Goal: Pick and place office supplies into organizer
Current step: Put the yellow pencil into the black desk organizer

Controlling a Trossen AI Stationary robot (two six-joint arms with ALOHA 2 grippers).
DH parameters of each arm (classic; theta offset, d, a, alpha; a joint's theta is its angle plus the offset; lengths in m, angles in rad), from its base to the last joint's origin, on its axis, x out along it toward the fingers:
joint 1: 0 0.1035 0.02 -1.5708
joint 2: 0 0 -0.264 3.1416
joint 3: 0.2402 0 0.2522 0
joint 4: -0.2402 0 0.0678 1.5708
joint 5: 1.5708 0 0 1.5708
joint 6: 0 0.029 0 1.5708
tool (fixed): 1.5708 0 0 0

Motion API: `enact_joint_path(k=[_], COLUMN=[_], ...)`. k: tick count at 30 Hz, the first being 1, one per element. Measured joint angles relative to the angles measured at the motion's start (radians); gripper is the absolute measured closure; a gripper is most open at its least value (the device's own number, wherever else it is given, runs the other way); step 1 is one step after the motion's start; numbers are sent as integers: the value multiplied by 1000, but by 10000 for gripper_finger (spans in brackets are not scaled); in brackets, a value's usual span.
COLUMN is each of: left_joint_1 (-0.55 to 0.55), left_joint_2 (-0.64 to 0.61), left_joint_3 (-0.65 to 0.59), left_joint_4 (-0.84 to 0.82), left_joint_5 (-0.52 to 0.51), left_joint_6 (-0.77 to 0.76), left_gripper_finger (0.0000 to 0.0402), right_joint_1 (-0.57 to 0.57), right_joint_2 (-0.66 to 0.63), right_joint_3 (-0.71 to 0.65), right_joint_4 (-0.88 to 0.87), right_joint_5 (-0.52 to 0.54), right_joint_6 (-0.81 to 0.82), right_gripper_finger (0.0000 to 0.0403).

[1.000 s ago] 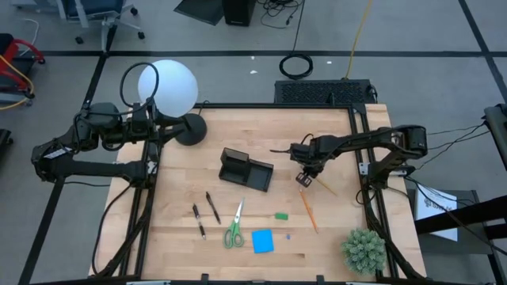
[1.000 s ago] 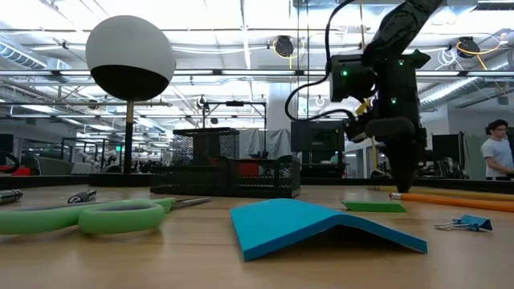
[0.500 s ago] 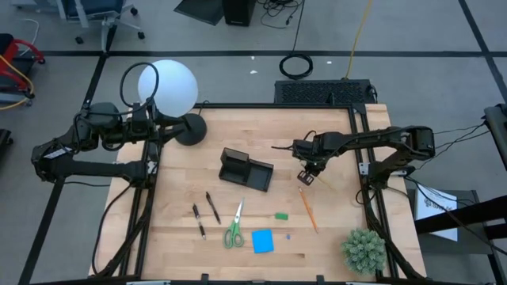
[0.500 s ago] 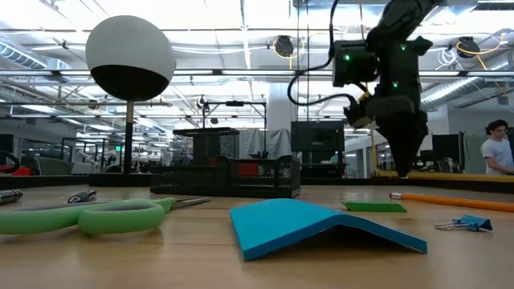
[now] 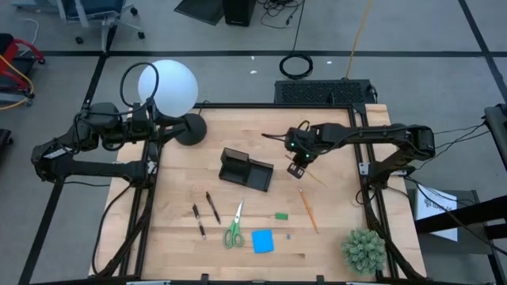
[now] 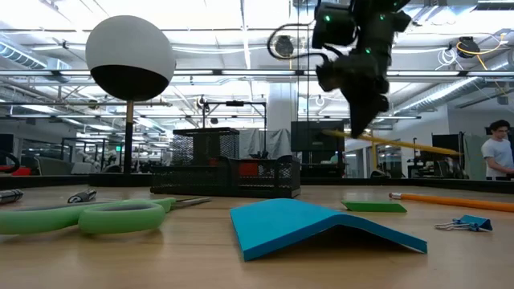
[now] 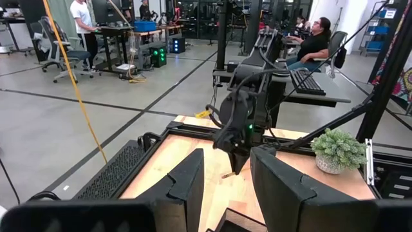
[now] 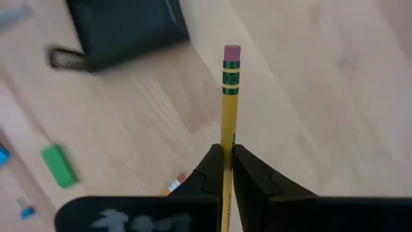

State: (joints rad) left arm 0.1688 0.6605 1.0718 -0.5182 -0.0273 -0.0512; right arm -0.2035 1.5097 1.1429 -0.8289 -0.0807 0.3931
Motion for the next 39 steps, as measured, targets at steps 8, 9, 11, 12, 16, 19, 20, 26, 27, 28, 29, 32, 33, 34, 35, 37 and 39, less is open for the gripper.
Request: enact_joint_path(k=[8,9,11,12,16,19,20,26,27,28,29,32,33,34,35,37,39], left_joint_1=[0,0,0,0,0,0,0,0,0,0,0,0,0,0,0,0,0], left_joint_2=[0,0,0,0,0,0,0,0,0,0,0,0,0,0,0,0,0], left_joint_3=[0,0,0,0,0,0,0,0,0,0,0,0,0,0,0,0,0], left_joint_4=[0,0,0,0,0,0,0,0,0,0,0,0,0,0,0,0,0], left_joint_5=[0,0,0,0,1,1,1,0,0,0,0,0,0,0,0,0,0], left_joint_6=[-2,-2,-5,-6,-10,-10,-10,-14,-14,-15,-15,-15,-16,-18,-18,-20,-26], left_gripper_finger=[275,275,275,275,275,275,275,275,275,275,275,275,275,275,275,275,275], right_joint_1=[0,0,0,0,0,0,0,0,0,0,0,0,0,0,0,0,0], right_joint_2=[0,0,0,0,0,0,0,0,0,0,0,0,0,0,0,-1,-1], right_joint_3=[14,14,14,14,14,14,14,14,14,14,14,14,14,14,14,14,14], right_joint_4=[192,210,247,266,375,467,495,648,669,691,713,790,817,846,872,923,972], right_joint_5=[-2,-2,-3,-5,-30,-61,-69,-81,-81,-79,-77,-76,-76,-76,-76,-75,-74], right_joint_6=[-46,-49,-58,-63,-74,-90,-92,-135,-145,-156,-167,-195,-205,-214,-224,-242,-262], right_gripper_finger=[395,395,395,395,395,394,394,394,394,394,394,394,394,394,394,394,394])
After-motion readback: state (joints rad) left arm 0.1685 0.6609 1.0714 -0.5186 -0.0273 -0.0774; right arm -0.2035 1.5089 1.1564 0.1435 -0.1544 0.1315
